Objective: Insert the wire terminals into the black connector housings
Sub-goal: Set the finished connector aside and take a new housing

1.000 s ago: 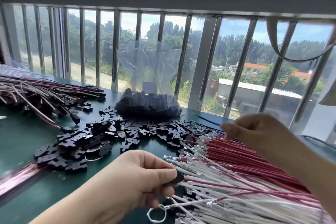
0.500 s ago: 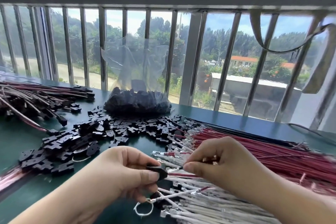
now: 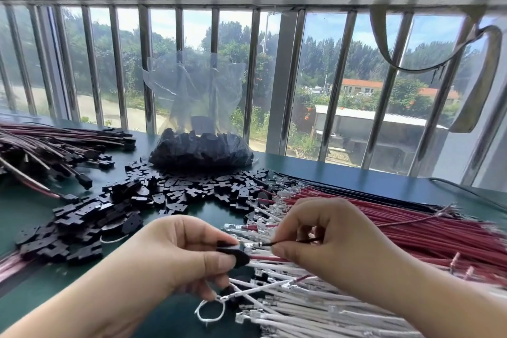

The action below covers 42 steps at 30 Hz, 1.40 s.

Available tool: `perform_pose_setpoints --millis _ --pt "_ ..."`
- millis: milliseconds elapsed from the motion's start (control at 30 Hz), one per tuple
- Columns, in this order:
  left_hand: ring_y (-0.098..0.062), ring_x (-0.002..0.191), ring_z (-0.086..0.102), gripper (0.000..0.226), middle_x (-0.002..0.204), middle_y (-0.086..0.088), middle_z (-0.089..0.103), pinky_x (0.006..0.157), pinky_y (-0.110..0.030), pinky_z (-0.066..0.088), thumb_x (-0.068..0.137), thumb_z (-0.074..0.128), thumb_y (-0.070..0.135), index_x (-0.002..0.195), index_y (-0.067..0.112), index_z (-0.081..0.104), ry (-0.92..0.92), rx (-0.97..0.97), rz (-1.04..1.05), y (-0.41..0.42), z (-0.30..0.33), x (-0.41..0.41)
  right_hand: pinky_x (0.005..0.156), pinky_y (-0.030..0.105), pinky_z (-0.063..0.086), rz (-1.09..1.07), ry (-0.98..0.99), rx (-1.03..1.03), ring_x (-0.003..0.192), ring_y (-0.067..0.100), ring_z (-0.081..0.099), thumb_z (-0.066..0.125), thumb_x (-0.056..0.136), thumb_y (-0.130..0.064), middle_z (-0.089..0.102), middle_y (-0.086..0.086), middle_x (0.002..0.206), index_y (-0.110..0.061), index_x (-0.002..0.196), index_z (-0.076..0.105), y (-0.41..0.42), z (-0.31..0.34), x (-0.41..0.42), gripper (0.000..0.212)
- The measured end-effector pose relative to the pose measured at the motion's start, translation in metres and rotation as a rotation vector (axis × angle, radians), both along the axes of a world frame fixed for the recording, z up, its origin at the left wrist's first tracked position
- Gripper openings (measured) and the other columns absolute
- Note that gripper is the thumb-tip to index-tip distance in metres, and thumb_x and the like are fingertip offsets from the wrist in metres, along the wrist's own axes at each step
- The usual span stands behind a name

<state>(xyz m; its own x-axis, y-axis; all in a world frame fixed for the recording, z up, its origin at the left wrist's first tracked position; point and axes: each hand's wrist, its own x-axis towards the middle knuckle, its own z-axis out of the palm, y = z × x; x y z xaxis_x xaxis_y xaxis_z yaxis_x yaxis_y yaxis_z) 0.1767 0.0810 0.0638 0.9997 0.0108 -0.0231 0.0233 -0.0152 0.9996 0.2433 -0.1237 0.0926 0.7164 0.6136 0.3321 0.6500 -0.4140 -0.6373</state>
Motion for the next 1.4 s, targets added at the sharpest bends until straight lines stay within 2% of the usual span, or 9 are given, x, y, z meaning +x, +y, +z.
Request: perform_pose_setpoints --millis 233,500,633,800,1000,1067,1200,1300,1400 --pt "-0.023 0.051 0.065 0.037 0.068 -0.025 0.069 0.044 -0.025 0.051 0.042 0.090 0.006 0.076 0.008 0.076 -0.038 0.053 0.026 -0.002 0.001 -0.001 0.061 0.012 0.048 0.012 0.037 -0.016 0.061 -0.001 0.057 0.082 0.068 -0.025 0.066 -0.015 0.073 -0.032 0.066 0.071 0.001 0.003 -0.004 0.013" --pt "-0.016 0.050 0.063 0.032 0.065 -0.017 0.070 0.047 -0.024 0.052 0.048 0.092 0.014 0.077 0.014 0.077 -0.071 0.074 0.020 -0.005 0.002 -0.002 0.054 0.007 0.041 0.030 0.022 0.002 0.056 -0.005 0.053 0.082 0.068 -0.021 0.061 -0.019 0.064 -0.028 0.062 0.071 0.003 0.005 -0.010 0.014" --pt "-0.015 0.051 0.063 0.029 0.063 -0.013 0.070 0.049 -0.023 0.052 0.048 0.082 0.018 0.077 0.017 0.077 -0.098 0.062 0.001 -0.006 0.001 -0.003 0.052 0.008 0.041 0.028 0.038 -0.011 0.052 -0.004 0.051 0.081 0.069 -0.023 0.061 -0.016 0.062 -0.029 0.063 0.070 0.004 0.007 -0.013 0.013" --pt "-0.017 0.049 0.061 0.043 0.060 -0.014 0.067 0.047 -0.025 0.051 0.035 0.081 0.025 0.076 0.012 0.077 -0.118 -0.029 0.008 -0.007 0.000 -0.002 0.050 0.007 0.040 0.067 0.116 0.012 0.051 -0.005 0.049 0.080 0.069 -0.028 0.066 -0.008 0.068 -0.031 0.064 0.071 0.002 0.012 -0.015 0.011" --pt "-0.016 0.049 0.060 0.051 0.059 -0.014 0.065 0.046 -0.026 0.051 0.035 0.091 0.020 0.078 -0.001 0.075 -0.020 -0.203 -0.084 -0.009 -0.001 -0.005 0.048 0.009 0.041 0.105 0.162 -0.024 0.049 -0.001 0.047 0.079 0.071 -0.029 0.062 -0.008 0.057 -0.029 0.066 0.071 0.001 0.011 -0.011 0.010" --pt "-0.015 0.048 0.059 0.039 0.056 -0.014 0.064 0.046 -0.025 0.052 0.045 0.091 0.015 0.077 -0.001 0.075 -0.017 -0.214 -0.048 -0.012 0.000 -0.005 0.049 0.011 0.041 0.114 0.204 -0.016 0.049 0.000 0.047 0.080 0.070 -0.031 0.061 -0.011 0.056 -0.029 0.066 0.072 0.000 0.010 -0.008 0.009" --pt "-0.018 0.045 0.056 0.034 0.053 -0.015 0.060 0.046 -0.024 0.052 0.043 0.084 0.007 0.074 0.000 0.075 -0.021 -0.181 0.017 -0.016 0.001 -0.004 0.054 0.008 0.041 0.138 0.238 -0.035 0.053 -0.003 0.050 0.077 0.070 -0.035 0.063 -0.014 0.060 -0.031 0.067 0.072 0.000 0.008 -0.004 0.007" --pt "-0.017 0.044 0.057 0.023 0.053 -0.016 0.060 0.045 -0.025 0.053 0.053 0.081 0.000 0.075 -0.002 0.075 -0.027 -0.260 0.028 -0.017 0.003 -0.006 0.058 0.007 0.042 0.168 0.261 -0.021 0.057 -0.007 0.054 0.075 0.072 -0.034 0.063 -0.018 0.064 -0.032 0.070 0.072 -0.003 0.010 -0.001 0.004" --pt "-0.016 0.044 0.058 0.021 0.054 -0.017 0.061 0.045 -0.026 0.054 0.054 0.083 -0.003 0.073 -0.003 0.075 -0.039 -0.301 0.061 -0.016 0.002 -0.005 0.066 0.013 0.044 0.187 0.267 -0.051 0.067 -0.004 0.059 0.072 0.079 -0.029 0.066 -0.017 0.073 -0.032 0.080 0.074 -0.005 0.011 0.001 0.004"
